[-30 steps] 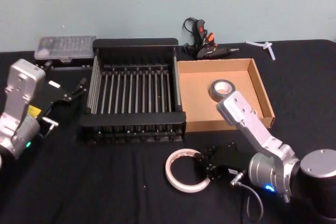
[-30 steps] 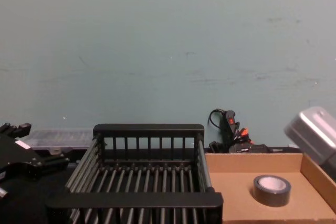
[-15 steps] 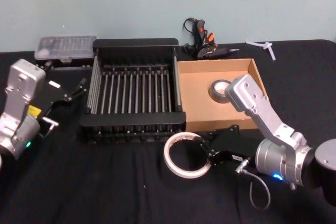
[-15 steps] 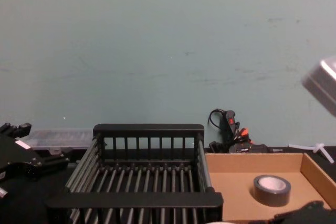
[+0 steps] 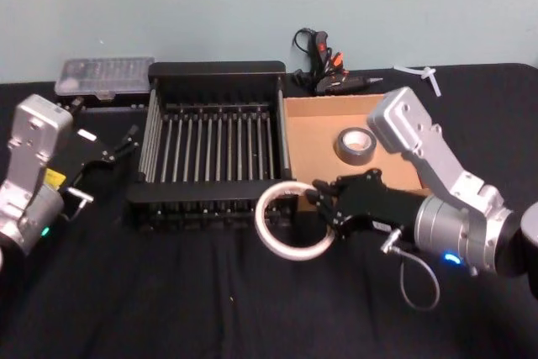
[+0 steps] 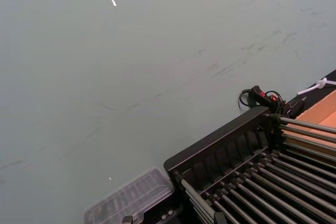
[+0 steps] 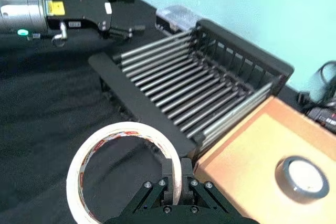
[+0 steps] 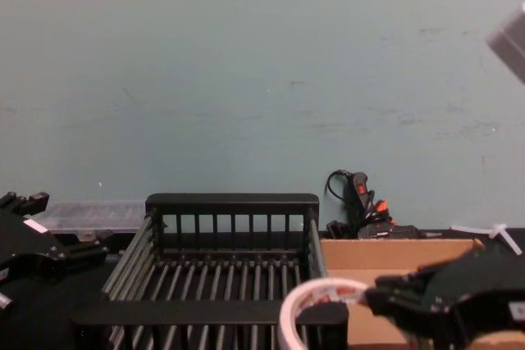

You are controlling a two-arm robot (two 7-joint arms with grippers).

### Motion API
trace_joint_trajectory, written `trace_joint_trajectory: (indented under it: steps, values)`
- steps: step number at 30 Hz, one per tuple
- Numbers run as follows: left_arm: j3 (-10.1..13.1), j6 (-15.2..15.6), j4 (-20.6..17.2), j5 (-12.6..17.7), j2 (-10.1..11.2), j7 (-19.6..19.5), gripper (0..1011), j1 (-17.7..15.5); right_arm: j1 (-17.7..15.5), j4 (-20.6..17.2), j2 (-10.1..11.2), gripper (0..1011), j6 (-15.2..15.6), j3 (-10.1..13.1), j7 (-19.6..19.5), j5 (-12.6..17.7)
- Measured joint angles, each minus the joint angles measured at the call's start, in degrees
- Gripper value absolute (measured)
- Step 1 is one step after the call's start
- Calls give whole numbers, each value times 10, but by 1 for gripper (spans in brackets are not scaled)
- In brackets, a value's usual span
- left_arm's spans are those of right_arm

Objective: Pick up the white tape and place it into the black box , Pick up the silver tape and place it into the brown box.

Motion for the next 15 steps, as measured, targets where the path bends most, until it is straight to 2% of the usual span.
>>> trace_joint_trajectory:
  steps: [7,15]
  values:
    - [0,0,0,0,0,0,1001,0,26,16,-3,98,-13,-4,-4,1]
    - [0,0,0,0,0,0,1001,0,73,63,-21,98,-38,-11,-16,-5]
